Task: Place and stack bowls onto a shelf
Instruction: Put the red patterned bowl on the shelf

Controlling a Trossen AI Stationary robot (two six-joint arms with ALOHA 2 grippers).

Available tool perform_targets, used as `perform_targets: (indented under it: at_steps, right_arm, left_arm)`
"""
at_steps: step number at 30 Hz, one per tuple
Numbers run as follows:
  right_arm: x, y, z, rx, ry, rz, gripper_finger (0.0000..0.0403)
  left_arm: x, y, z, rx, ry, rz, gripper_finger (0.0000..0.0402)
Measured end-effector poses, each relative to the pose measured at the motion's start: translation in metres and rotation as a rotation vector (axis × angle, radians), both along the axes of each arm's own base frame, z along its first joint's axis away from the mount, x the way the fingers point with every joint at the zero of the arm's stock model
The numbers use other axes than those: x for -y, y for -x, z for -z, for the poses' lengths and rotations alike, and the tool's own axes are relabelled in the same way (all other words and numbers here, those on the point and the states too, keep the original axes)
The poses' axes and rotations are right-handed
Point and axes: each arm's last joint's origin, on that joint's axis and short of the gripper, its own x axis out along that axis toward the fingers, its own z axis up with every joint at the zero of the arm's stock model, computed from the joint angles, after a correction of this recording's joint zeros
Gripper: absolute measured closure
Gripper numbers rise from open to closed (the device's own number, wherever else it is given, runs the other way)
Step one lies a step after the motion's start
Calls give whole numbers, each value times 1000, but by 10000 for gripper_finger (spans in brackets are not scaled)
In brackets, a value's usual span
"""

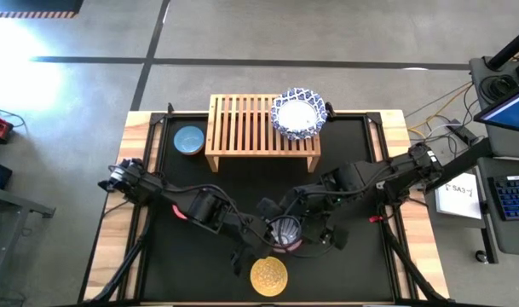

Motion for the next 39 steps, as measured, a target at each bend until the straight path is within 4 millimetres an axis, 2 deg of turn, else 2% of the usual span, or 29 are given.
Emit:
perform_targets:
  at_steps: [5,11,17,24,31,35,39]
  right_arm:
    - [1,-1,0,-8,-6,23,333]
    - [1,-1,-1,-6,-10,41,269]
    - [5,2,-9,26,28,116,227]
    - [13,12,-38,116,126,219,217]
    - [22,19,-66,192,130,287,220]
    - [34,23,-80,204,115,358,221]
    - [53,27,-90,189,111,493,225]
  left_arm:
    - [0,0,0,-4,6,-4,338]
    - [-2,0,1,-18,15,-23,373]
    - [-3,2,2,-45,13,-40,388]
    - [-3,6,10,-134,15,-49,393]
    - [-9,10,13,-167,-64,-122,393]
    - [-20,12,15,-193,-139,-195,392]
    - [-39,13,15,-245,-176,-272,392]
